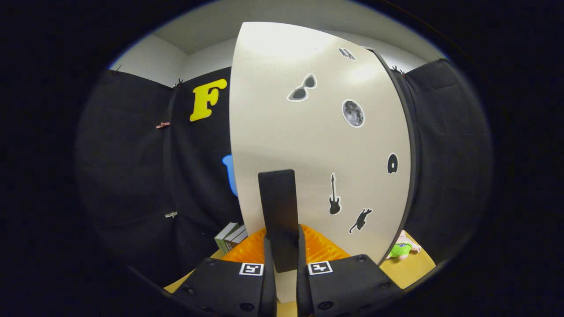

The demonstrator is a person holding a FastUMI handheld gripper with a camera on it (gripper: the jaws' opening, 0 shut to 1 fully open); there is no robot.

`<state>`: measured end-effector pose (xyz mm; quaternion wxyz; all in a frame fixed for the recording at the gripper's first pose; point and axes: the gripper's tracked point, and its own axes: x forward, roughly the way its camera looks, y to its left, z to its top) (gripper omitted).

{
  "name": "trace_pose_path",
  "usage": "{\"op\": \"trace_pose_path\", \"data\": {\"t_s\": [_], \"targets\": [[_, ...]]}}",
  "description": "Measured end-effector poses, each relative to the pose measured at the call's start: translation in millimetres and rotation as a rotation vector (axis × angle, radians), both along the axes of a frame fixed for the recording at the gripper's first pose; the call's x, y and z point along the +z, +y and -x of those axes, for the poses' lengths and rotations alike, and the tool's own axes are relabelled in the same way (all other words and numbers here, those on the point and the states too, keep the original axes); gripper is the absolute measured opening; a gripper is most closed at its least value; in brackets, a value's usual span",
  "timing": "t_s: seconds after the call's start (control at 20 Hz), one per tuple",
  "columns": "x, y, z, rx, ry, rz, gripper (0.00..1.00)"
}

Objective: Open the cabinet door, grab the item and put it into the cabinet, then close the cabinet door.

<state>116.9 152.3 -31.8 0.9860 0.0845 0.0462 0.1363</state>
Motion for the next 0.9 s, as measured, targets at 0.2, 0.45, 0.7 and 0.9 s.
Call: {"op": "trace_pose_path", "data": {"t_s": [0.2, 0.45, 0.7, 0.9], "targets": [[0, -42, 39, -0.005, 0.004, -0.011, 0.21], [4, -100, 77, -0.052, 0.003, 0.003, 0.21], [3, -154, 97, -0.110, 0.015, 0.001, 0.20], [3, -187, 106, -0.150, 0.022, 0.016, 0.17]]}}
